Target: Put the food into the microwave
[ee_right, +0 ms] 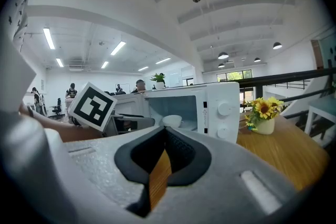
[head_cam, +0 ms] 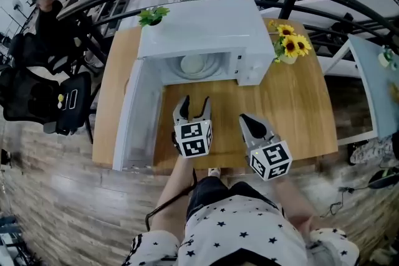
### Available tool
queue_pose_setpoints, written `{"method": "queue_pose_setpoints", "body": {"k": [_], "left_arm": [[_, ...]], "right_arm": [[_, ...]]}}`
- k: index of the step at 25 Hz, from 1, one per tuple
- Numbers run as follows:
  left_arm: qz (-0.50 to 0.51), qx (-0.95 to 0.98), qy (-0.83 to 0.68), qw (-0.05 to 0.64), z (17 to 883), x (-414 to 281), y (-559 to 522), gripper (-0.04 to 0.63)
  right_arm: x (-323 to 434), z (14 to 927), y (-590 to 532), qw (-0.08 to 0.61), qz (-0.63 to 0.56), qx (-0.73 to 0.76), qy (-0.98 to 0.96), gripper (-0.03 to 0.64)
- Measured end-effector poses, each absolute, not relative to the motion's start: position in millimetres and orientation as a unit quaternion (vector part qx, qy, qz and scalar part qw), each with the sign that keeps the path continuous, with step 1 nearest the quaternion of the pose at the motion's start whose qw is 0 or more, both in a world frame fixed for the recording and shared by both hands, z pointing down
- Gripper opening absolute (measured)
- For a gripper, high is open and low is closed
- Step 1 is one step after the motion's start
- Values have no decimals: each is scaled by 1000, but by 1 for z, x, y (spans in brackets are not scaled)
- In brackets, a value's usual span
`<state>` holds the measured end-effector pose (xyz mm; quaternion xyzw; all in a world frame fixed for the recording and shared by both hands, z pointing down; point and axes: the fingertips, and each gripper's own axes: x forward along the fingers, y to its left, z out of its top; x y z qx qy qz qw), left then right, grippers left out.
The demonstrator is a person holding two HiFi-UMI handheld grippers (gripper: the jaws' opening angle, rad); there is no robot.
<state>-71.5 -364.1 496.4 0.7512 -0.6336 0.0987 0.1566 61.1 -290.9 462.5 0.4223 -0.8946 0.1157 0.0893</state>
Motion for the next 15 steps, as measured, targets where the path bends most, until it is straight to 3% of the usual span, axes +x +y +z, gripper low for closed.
{"method": "queue_pose_setpoints", "body": {"k": [9, 15], "left_arm": [[94, 726, -669, 130, 473, -60, -267, 69], [79, 731, -666, 124, 458, -45, -202, 18]], "right_arm": [[77, 450, -218, 72, 107, 413, -901, 5], [93, 443, -166, 59, 99, 415, -903, 5]]}}
